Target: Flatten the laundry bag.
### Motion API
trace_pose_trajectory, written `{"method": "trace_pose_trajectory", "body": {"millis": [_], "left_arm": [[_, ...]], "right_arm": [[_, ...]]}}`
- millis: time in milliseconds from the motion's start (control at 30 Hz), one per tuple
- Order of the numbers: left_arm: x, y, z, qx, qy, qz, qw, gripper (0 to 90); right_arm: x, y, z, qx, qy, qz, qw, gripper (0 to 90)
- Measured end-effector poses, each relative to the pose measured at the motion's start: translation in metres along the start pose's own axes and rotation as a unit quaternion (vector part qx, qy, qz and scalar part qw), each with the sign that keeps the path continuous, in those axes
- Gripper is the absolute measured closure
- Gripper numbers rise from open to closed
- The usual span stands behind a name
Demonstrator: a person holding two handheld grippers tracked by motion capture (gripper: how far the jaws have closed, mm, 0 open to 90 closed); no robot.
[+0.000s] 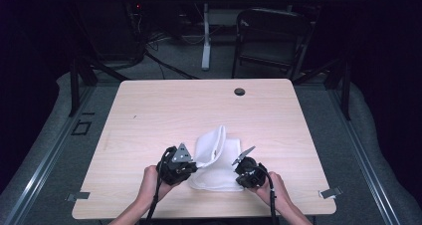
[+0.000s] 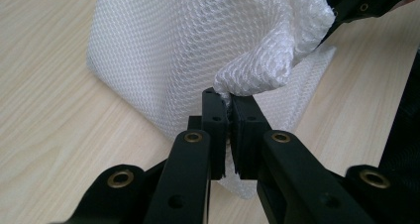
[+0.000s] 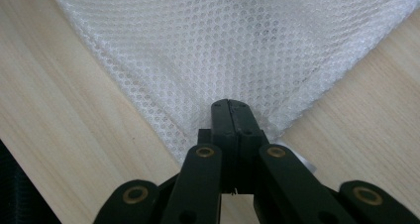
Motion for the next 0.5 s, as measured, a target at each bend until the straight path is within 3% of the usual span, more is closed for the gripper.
{"method": "trace_pose_trajectory", "body": {"millis": [500], "left_arm": [[0.0054, 0.001, 0.008, 0.016, -0.008, -0.013, 0.9998, 86.1]], "right_arm": [[-0.0084, -0.0047, 0.0044, 0.004, 0.011, 0.003, 0.9999, 90.0]]}}
Point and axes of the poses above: each handheld gripper's, and its own axes: y roughly forward along the jaws, z roughly out of its underside, x roughly to its left, the point moved 2 cm from there along y, roughly forward along the jaws, and after that the axes turned 11 degrees about -z, right-handed, at the moved point
